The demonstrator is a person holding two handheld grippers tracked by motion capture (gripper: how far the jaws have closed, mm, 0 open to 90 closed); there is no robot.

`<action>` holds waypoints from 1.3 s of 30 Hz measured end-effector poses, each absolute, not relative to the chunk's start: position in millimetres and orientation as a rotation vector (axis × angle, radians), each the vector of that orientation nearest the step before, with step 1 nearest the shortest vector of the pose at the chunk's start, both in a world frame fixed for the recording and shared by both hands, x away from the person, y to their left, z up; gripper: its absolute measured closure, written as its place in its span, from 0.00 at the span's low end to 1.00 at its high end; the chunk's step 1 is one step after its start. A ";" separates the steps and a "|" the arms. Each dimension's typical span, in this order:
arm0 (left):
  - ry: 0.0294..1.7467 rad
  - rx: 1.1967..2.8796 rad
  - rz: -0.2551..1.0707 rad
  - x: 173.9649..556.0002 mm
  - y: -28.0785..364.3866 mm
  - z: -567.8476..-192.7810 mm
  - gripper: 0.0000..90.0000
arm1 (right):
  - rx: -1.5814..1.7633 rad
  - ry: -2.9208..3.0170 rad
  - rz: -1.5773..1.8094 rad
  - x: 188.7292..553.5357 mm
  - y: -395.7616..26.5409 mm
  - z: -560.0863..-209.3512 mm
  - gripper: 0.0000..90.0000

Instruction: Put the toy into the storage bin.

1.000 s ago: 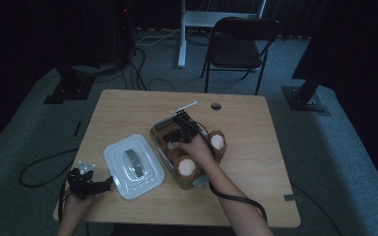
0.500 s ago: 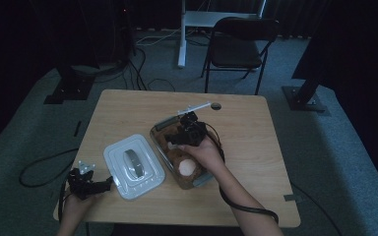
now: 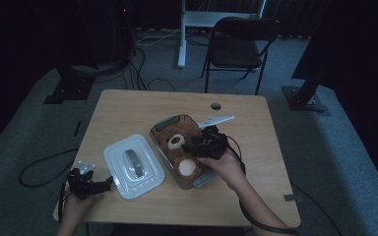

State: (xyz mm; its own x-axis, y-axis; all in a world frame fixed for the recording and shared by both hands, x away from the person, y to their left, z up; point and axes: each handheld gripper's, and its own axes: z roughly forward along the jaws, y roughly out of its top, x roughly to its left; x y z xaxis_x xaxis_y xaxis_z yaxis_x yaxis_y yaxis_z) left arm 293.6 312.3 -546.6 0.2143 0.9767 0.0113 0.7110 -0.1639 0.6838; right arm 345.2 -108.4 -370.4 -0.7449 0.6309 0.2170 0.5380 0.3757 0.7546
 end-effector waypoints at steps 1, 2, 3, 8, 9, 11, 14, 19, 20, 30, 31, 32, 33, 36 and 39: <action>1.556 1.943 0.628 293.6 312.3 -546.6 0.00 | 1.057 2.516 1.318 339.7 -111.9 -369.2 0.55; 1.557 1.939 0.629 293.6 312.1 -546.8 0.00 | 1.055 2.515 1.332 333.9 -115.6 -368.4 0.55; 1.556 1.943 0.629 293.6 312.3 -546.7 0.00 | 1.058 2.512 1.355 328.5 -119.5 -368.0 0.55; 1.555 1.945 0.628 293.6 312.3 -546.6 0.00 | 1.042 2.519 1.399 301.5 -130.7 -371.1 0.56; 1.555 1.944 0.628 293.6 312.3 -546.7 0.00 | 1.029 2.522 1.400 297.1 -131.3 -372.2 0.56; 1.555 1.943 0.629 293.6 312.3 -546.7 0.00 | 1.025 2.525 1.421 290.1 -131.4 -374.5 0.57; 1.555 1.943 0.629 293.6 312.3 -546.8 0.00 | 1.002 2.530 1.401 283.9 -127.3 -379.5 0.61; 1.555 1.944 0.628 293.6 312.3 -546.6 0.00 | 1.016 2.571 1.350 291.9 -120.6 -394.3 0.70; 1.555 1.944 0.628 293.6 312.3 -546.6 0.00 | 1.025 2.579 1.341 294.9 -119.8 -397.3 0.70; 1.554 1.942 0.630 293.7 312.3 -546.7 0.00 | 1.108 2.590 1.279 331.5 -106.3 -413.0 0.68; 1.554 1.942 0.630 293.7 312.3 -546.7 0.00 | 1.112 2.592 1.269 334.4 -105.0 -414.0 0.68; 1.555 1.943 0.629 293.7 312.3 -546.7 0.00 | 1.117 2.600 1.263 337.2 -104.0 -415.4 0.68; 1.555 1.942 0.630 293.7 312.3 -546.8 0.00 | 1.122 2.606 1.260 339.4 -102.9 -416.8 0.68; 1.554 1.942 0.631 293.7 312.3 -546.8 0.00 | 1.110 2.616 1.232 344.1 -99.1 -418.1 0.72; 1.554 1.942 0.631 293.7 312.3 -546.8 0.00 | 1.097 2.639 1.180 349.6 -93.1 -419.8 0.78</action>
State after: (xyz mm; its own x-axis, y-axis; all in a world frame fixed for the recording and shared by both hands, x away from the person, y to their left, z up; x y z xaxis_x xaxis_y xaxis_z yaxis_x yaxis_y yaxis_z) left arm 293.7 312.3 -546.8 0.2143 0.9767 0.0127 0.7091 -0.1645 0.6857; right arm 349.6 -93.1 -419.8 -0.7471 0.6241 0.2287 0.5866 0.4573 0.6684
